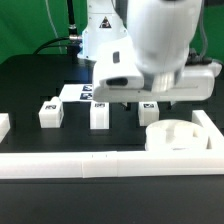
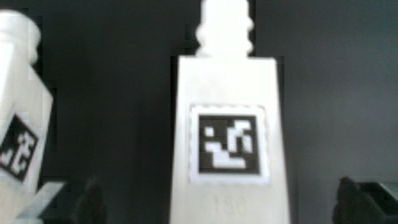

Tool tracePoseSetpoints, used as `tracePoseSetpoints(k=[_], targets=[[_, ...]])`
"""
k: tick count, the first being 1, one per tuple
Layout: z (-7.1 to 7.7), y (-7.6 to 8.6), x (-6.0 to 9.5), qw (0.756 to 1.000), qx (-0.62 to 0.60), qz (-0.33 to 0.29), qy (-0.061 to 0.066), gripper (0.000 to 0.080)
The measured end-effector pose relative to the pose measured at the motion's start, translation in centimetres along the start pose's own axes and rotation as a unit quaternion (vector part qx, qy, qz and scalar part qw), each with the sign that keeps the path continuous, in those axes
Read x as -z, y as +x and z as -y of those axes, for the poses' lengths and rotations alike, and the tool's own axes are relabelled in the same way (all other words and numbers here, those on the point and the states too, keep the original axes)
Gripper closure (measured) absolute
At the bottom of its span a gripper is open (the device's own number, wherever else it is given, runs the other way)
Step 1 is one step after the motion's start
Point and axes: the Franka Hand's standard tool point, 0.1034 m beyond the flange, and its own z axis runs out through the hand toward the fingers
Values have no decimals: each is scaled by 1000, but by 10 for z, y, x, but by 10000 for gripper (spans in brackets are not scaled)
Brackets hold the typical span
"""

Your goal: Assemble stool

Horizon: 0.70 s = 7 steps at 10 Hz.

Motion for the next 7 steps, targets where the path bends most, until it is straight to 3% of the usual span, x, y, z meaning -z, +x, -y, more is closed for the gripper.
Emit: tracePoseSetpoints(k=[4, 6, 7], targets=[[-1, -2, -15, 993, 1, 121, -4, 151], [0, 3, -17, 992, 2, 129, -4, 151], [0, 3, -17, 992, 2, 129, -4, 269]])
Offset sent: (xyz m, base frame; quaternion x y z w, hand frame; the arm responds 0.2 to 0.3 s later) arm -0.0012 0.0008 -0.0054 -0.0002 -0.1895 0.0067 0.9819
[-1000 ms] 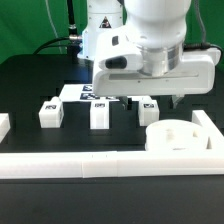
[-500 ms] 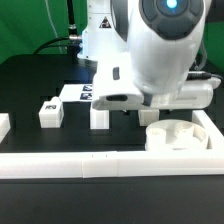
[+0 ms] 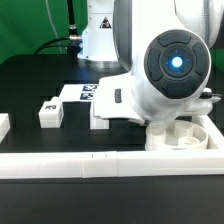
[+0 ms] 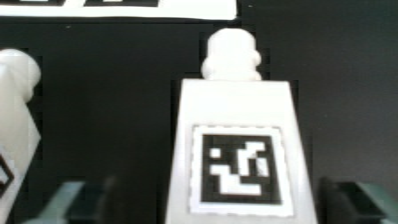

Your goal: Assemble stool

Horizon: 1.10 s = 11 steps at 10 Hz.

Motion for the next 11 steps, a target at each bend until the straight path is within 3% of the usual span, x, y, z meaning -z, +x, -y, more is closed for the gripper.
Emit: tracePoseSetpoints(k=[1, 3, 6, 8, 9, 11], targets=[[0, 1, -2, 1000, 0, 1, 0, 421], [1, 0, -2, 1000, 0, 2, 0, 464], [5, -10, 15, 1000, 5, -9, 1, 464], [6, -32, 39, 1000, 16, -12, 0, 464], [6, -34, 44, 1000, 21, -17, 0, 464], [6, -31, 39, 1000, 21, -14, 0, 462]])
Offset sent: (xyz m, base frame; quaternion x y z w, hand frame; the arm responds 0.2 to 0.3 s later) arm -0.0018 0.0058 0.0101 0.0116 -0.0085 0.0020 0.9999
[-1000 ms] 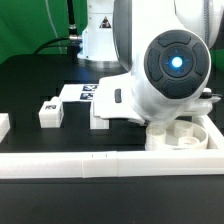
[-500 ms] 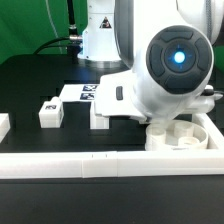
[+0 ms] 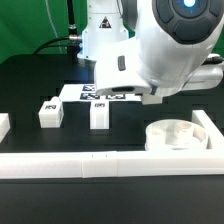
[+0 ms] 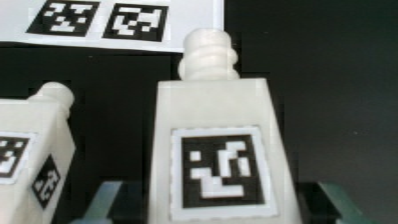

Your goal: Assemble stool

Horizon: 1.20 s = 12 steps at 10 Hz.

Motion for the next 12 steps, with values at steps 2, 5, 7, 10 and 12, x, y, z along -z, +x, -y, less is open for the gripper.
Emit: tracePoseSetpoints(k=[2, 5, 7, 10, 12], targets=[[1, 6, 5, 1000, 1, -24, 1, 462], [7, 2, 44, 995, 10, -100, -1, 462], [8, 0, 50, 986, 9, -168, -1, 462], [8, 8, 60, 959, 8, -283, 0, 462], [10, 8, 78, 938, 15, -347, -2, 462]])
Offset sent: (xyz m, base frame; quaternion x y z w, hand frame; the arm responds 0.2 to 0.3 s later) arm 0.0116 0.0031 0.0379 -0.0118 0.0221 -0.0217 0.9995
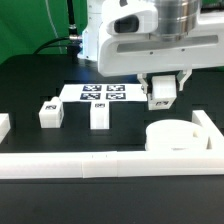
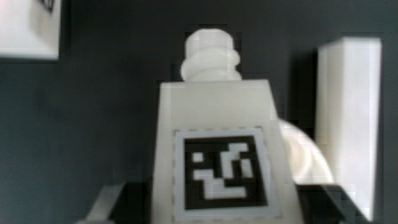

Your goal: Assemble stool

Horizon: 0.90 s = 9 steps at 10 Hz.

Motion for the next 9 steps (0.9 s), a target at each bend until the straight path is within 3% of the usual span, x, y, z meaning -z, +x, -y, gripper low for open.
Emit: tracePoseSetpoints(k=[2, 3, 6, 9], targets=[[4, 9, 24, 999, 3, -49, 0, 462], [4, 21, 29, 995, 3, -98, 0, 462], [4, 25, 27, 979, 5, -202, 0, 462], [18, 33, 33, 952, 17, -307, 3, 462]])
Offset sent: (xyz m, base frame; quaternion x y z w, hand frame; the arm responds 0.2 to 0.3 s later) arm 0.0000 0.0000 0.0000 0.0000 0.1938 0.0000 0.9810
